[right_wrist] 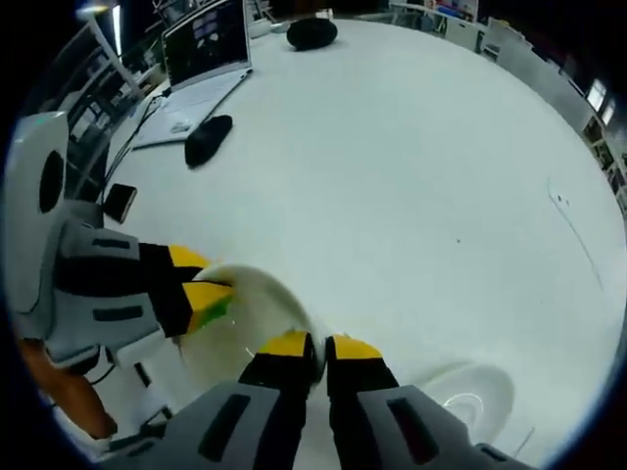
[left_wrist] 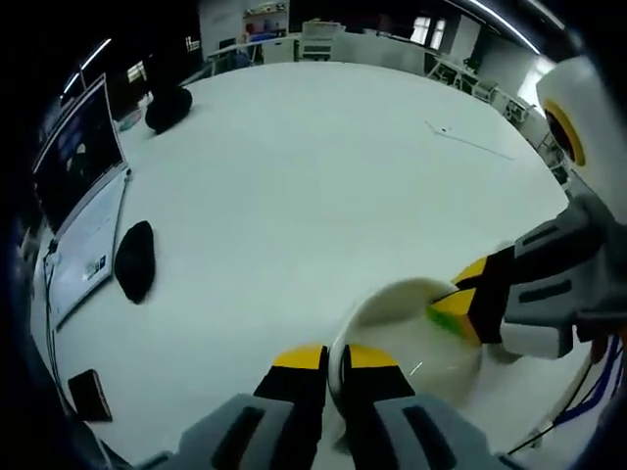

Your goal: Tidy tabletop coffee trays, cups and spoons，present forward

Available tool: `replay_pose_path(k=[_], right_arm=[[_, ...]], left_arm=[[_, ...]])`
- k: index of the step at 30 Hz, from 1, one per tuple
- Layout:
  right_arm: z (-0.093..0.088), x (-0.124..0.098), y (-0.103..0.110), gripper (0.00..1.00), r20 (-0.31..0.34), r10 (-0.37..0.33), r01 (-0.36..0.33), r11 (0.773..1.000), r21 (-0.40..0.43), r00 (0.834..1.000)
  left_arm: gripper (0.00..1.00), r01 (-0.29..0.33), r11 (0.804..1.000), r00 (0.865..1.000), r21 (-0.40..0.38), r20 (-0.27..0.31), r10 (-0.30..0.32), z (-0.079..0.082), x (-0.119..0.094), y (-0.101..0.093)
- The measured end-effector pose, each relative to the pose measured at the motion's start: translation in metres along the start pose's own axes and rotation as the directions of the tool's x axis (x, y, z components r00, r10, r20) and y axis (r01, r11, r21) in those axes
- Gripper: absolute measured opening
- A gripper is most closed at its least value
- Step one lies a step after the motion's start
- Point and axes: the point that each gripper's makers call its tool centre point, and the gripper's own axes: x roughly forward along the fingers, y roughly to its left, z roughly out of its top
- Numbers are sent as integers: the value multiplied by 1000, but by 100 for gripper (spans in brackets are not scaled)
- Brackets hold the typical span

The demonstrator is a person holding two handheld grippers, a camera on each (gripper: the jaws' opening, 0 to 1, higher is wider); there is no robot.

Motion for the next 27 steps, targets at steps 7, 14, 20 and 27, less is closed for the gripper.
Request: replay_pose_path(k=[7, 14, 20, 27], right_arm=[[-1, -20, -19, 7, 17, -16, 16, 1000, 9, 1000], [-14, -41, -37, 7, 25, -53, 53, 998, 20, 998], [-25, -53, -53, 7, 28, -70, 68, 997, 46, 997], [-54, -68, -63, 7, 17, -91, 89, 993, 75, 996]], left_arm=[[9, 17, 999, 1000, 30, 8, -17, 12, -9, -20], [9, 39, 997, 999, 63, 14, -40, 20, -13, -46], [9, 62, 994, 998, 90, 14, -63, 26, -14, -67], [8, 81, 990, 997, 113, -12, -81, 30, -11, -91]])
